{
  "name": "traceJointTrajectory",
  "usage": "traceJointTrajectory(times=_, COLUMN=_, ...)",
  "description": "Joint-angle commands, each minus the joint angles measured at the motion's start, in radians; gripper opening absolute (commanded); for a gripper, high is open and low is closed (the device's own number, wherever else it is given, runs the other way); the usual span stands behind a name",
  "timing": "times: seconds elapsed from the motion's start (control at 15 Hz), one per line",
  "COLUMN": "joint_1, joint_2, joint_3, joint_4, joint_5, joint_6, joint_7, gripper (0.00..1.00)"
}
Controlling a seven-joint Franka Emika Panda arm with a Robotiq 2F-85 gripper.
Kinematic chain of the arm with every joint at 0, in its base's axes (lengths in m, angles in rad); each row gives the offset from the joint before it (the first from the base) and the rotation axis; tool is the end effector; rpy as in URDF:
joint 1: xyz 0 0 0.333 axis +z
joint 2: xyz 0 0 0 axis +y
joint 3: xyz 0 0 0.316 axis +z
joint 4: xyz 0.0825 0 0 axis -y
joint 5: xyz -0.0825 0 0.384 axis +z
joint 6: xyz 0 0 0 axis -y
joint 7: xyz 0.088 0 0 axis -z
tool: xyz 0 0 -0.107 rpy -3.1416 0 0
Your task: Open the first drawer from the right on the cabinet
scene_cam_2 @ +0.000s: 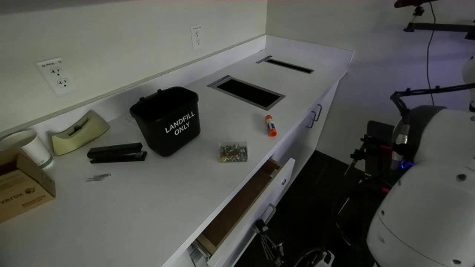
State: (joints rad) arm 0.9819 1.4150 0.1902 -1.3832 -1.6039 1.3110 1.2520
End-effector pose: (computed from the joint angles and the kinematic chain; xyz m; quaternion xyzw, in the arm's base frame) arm 0.3339 0.4475 -0.1007 0.6108 0.3050 0.3448 0.6442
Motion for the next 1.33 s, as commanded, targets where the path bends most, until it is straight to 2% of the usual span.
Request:
traceJointTrajectory(times=0.0, joint_1=0.055, joint_2=-0.009, joint_3=0.063, joint_4=-0.038, joint_5=0.057, joint_6=-0.077, joint_7=0.056, gripper=0.03)
traceJointTrajectory(times=0.4, joint_1=0.175, joint_2=0.01, joint_3=0.127, joint_4=-0.027, joint_5=0.181, joint_6=-0.17, joint_7=0.125, gripper=0.03)
traceJointTrajectory(times=0.67, joint_1=0.246, joint_2=0.007, joint_3=0.119, joint_4=-0.019, joint_5=0.253, joint_6=-0.178, joint_7=0.146, gripper=0.03)
traceJointTrajectory(times=0.87, joint_1=0.272, joint_2=-0.008, joint_3=0.108, joint_4=-0.026, joint_5=0.284, joint_6=-0.172, joint_7=0.143, gripper=0.03)
traceJointTrajectory(times=0.93, joint_1=0.27, joint_2=-0.016, joint_3=0.109, joint_4=-0.029, joint_5=0.295, joint_6=-0.166, joint_7=0.135, gripper=0.35)
traceJointTrajectory(times=1.07, joint_1=0.264, joint_2=-0.042, joint_3=0.117, joint_4=-0.049, joint_5=0.308, joint_6=-0.155, joint_7=0.129, gripper=0.43)
traceJointTrajectory(times=1.27, joint_1=0.246, joint_2=-0.118, joint_3=0.149, joint_4=-0.1, joint_5=0.35, joint_6=-0.127, joint_7=0.118, gripper=0.67)
